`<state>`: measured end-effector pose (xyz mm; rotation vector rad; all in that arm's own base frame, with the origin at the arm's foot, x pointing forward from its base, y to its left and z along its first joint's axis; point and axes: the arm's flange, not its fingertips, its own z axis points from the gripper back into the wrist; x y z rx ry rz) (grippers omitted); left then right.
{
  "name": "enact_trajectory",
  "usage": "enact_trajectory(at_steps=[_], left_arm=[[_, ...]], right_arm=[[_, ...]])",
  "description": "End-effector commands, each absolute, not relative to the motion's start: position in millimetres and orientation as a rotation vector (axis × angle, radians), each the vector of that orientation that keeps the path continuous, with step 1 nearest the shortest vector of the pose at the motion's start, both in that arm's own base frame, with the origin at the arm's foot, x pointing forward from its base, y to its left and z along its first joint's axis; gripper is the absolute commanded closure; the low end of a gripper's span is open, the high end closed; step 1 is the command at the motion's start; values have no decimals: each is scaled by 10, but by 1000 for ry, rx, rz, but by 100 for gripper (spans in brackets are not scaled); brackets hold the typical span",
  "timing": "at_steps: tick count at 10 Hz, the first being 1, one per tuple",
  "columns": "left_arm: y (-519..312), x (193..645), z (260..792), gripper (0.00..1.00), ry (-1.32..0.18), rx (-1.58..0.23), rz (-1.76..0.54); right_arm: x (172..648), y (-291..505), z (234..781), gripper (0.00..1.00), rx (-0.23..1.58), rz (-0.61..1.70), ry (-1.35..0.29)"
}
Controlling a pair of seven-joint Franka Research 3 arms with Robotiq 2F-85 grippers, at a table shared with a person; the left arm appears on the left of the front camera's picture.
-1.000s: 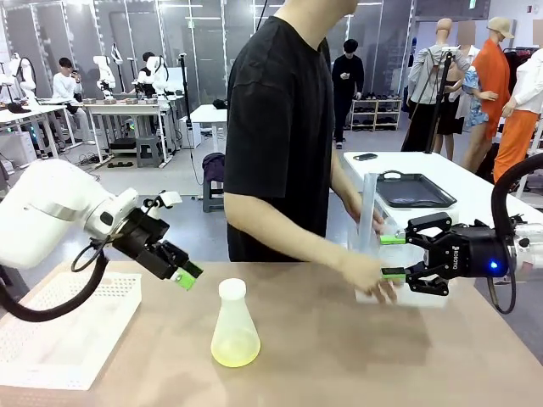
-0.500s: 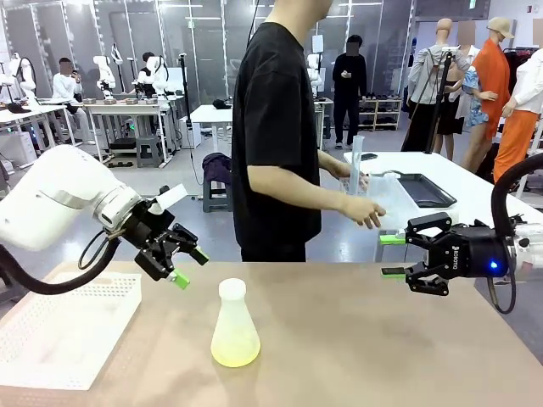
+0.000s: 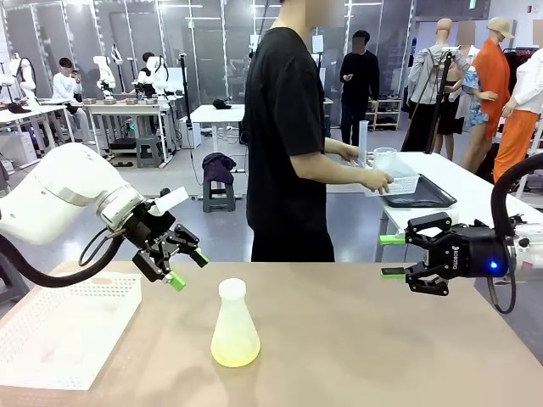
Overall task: Prepare the solutions needed for the experiment.
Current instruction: When the human places the Big flask in the center of the table, pick up the Big flask and place it in the left Organizing basket.
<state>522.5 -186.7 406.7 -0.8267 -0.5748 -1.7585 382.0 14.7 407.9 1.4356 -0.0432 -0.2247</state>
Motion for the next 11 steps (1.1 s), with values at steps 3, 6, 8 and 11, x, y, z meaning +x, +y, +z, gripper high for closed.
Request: enact_trajectory(at_steps=[3,6,8,11], left_arm=[[-2221,5618,3946,0,-599,-630,-1923],[-2419,5769,3895,0,-626,-657,-2052],[-2368,5821,3864,0,-533,-789,-2103],[-2299,5865,3783,0,-462,-1023,-2140]], right_arm=[[3822,149,4092,37,1440,-225,-50],[3822,149,4092,37,1440,-225,-50],[3822,149,4092,37,1440,-225,-50],[3822,149,4092,37,1440,-225,-50]])
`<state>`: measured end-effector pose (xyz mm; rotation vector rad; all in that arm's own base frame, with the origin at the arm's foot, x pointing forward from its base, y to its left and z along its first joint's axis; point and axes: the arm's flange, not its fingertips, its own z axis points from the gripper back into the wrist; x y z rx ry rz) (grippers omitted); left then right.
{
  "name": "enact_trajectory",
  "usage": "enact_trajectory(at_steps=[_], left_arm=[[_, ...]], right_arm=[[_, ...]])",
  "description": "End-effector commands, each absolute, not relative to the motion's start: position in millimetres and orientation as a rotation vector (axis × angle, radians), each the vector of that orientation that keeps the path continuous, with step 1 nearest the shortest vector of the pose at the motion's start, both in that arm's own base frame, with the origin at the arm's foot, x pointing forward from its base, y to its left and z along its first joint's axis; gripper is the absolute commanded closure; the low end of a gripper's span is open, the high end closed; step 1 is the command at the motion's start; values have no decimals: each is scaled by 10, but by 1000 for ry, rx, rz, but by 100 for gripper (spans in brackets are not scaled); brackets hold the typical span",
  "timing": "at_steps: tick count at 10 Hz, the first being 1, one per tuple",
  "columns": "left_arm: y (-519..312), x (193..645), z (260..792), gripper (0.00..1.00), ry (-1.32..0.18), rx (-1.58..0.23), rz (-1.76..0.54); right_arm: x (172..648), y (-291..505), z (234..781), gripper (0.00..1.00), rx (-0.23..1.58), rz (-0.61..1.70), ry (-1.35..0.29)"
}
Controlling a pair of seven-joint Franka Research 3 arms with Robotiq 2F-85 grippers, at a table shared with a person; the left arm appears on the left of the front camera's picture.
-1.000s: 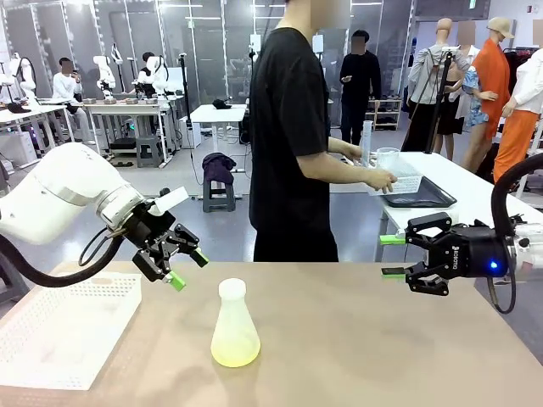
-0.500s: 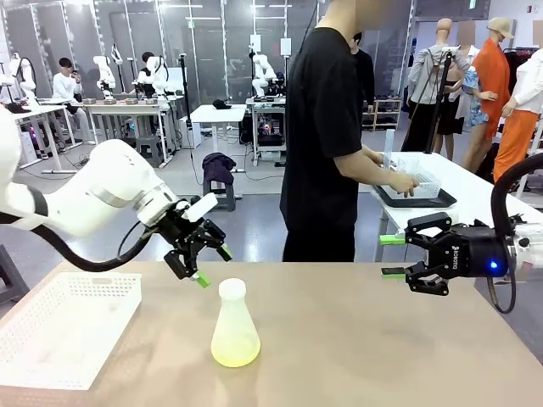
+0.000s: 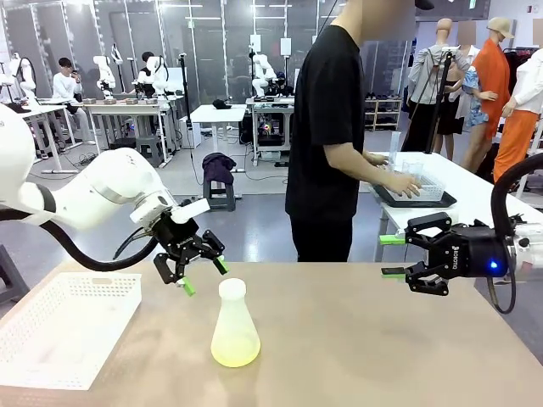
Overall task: Prepare the solutions needed for the experiment.
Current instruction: When the human places the Big flask in the center of the table, pick up the Big flask and place it in the left Organizing basket.
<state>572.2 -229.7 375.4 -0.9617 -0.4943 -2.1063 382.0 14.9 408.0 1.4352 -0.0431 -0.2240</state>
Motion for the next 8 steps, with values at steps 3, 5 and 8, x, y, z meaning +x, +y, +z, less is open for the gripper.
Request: enact_trajectory(at_steps=[3,5,8], left_arm=[[-2370,5877,3630,0,-534,-1073,-2135],[-2465,5894,3557,0,-568,-1087,-2132],[-2556,5911,3431,0,-576,-1178,-2139]], right_arm=[[3822,149,4092,37,1440,-225,-50],[3822,149,4092,37,1440,-225,-50],[3822,149,4092,37,1440,-225,-50]])
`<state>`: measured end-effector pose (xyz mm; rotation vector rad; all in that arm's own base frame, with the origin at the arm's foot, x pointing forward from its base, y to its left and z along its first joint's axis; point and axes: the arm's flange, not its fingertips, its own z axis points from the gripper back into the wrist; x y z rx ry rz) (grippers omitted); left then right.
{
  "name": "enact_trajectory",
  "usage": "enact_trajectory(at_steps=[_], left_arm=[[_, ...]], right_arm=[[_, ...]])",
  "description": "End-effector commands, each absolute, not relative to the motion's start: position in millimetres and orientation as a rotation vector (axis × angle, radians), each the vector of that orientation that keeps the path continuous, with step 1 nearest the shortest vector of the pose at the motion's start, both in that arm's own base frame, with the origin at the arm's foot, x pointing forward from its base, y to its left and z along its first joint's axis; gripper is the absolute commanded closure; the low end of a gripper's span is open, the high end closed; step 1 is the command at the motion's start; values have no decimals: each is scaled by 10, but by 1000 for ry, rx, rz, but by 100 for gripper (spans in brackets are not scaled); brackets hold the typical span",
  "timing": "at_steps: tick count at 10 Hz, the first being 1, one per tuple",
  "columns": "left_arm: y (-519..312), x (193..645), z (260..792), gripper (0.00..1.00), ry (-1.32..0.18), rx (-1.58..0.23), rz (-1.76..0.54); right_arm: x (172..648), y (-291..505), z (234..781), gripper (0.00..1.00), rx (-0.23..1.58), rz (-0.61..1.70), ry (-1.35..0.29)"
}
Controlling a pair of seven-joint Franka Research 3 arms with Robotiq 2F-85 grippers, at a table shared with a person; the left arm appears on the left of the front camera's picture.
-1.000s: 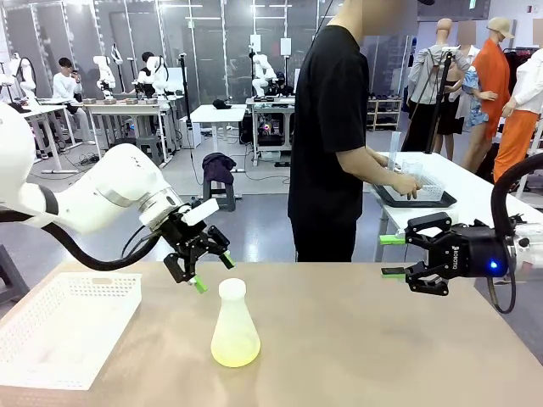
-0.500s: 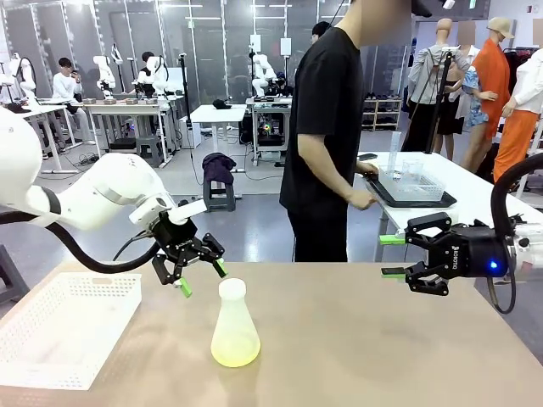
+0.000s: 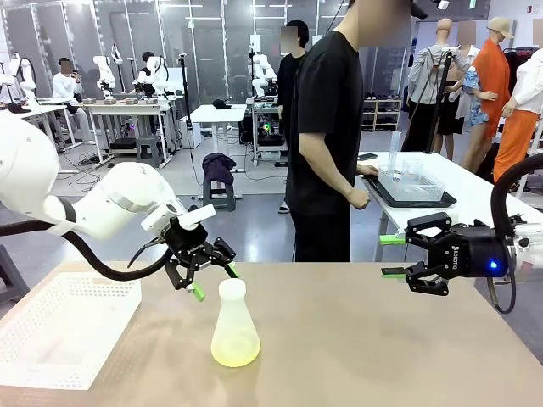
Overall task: Prepare the solutions needed for the experiment.
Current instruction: When the human places the Big flask in the center of the table, pick up the Big flask and place it in the left Organizing basket.
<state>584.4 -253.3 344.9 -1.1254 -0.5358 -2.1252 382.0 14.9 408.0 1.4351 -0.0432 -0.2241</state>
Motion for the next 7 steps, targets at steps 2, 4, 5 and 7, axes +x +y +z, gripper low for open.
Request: enact_trajectory(at_steps=[2,4,5,7], left_arm=[[-2623,5911,3331,0,-575,-1225,-2140],[-2655,5884,3246,0,-566,-1285,-2133],[-2657,5863,3215,0,-582,-1314,-2117],[-2699,5838,3159,0,-596,-1389,-2083]], right_arm=[[3822,149,4092,37,1440,-225,-50],[3822,149,4092,37,1440,-225,-50],[3822,149,4092,37,1440,-225,-50],[3822,149,4092,37,1440,-225,-50]])
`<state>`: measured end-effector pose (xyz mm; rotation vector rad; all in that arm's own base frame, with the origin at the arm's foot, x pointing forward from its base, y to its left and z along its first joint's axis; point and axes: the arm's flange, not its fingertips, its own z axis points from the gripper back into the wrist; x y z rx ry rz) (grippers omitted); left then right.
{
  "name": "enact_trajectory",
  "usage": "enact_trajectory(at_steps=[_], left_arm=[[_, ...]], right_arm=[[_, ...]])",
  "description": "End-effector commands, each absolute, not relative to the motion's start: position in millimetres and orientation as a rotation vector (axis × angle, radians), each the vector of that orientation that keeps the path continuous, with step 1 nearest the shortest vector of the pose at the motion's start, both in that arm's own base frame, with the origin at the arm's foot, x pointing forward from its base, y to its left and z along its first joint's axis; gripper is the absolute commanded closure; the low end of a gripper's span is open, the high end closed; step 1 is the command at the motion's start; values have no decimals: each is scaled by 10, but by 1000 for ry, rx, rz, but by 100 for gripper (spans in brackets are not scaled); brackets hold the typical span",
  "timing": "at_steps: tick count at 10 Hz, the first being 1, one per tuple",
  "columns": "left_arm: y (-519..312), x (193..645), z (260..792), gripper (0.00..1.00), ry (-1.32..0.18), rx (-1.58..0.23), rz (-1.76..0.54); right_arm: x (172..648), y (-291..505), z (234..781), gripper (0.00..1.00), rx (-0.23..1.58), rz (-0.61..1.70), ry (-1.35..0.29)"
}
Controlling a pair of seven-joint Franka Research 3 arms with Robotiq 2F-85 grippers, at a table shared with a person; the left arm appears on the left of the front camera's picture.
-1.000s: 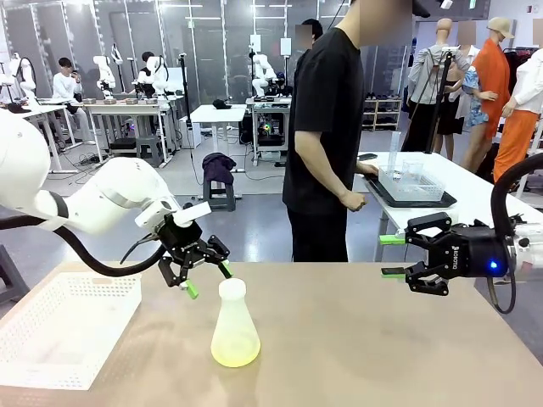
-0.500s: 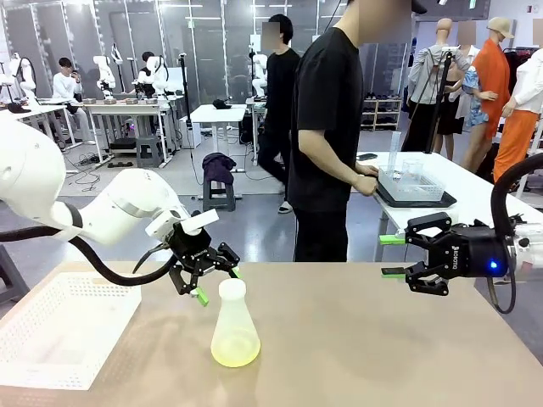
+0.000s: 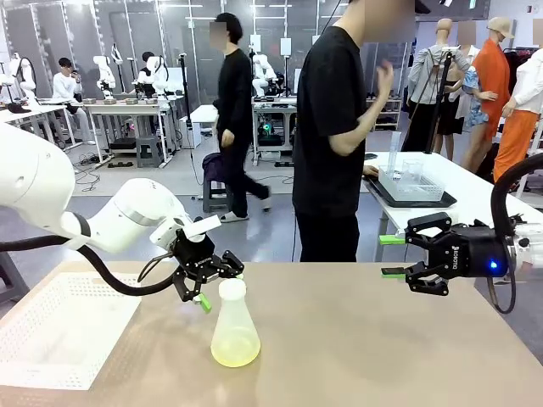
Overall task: Prepare the solutions needed for the experiment.
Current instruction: When the human places the Big flask in the center of the table, pick up the Big flask and place it in the left Organizing basket.
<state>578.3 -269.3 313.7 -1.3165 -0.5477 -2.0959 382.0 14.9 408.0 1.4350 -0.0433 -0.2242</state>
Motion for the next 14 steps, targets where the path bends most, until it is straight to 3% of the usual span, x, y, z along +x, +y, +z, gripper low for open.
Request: enact_trajectory(at_steps=[1,5,14], left_arm=[[-2725,5825,3121,0,-607,-1423,-2069],[-2835,5847,3037,0,-657,-1549,-2014],[-2853,5718,2746,0,-619,-1809,-1945]], right_arm=[[3822,149,4092,37,1440,-225,-50],[3822,149,4092,37,1440,-225,-50],[3822,149,4092,37,1440,-225,-50]])
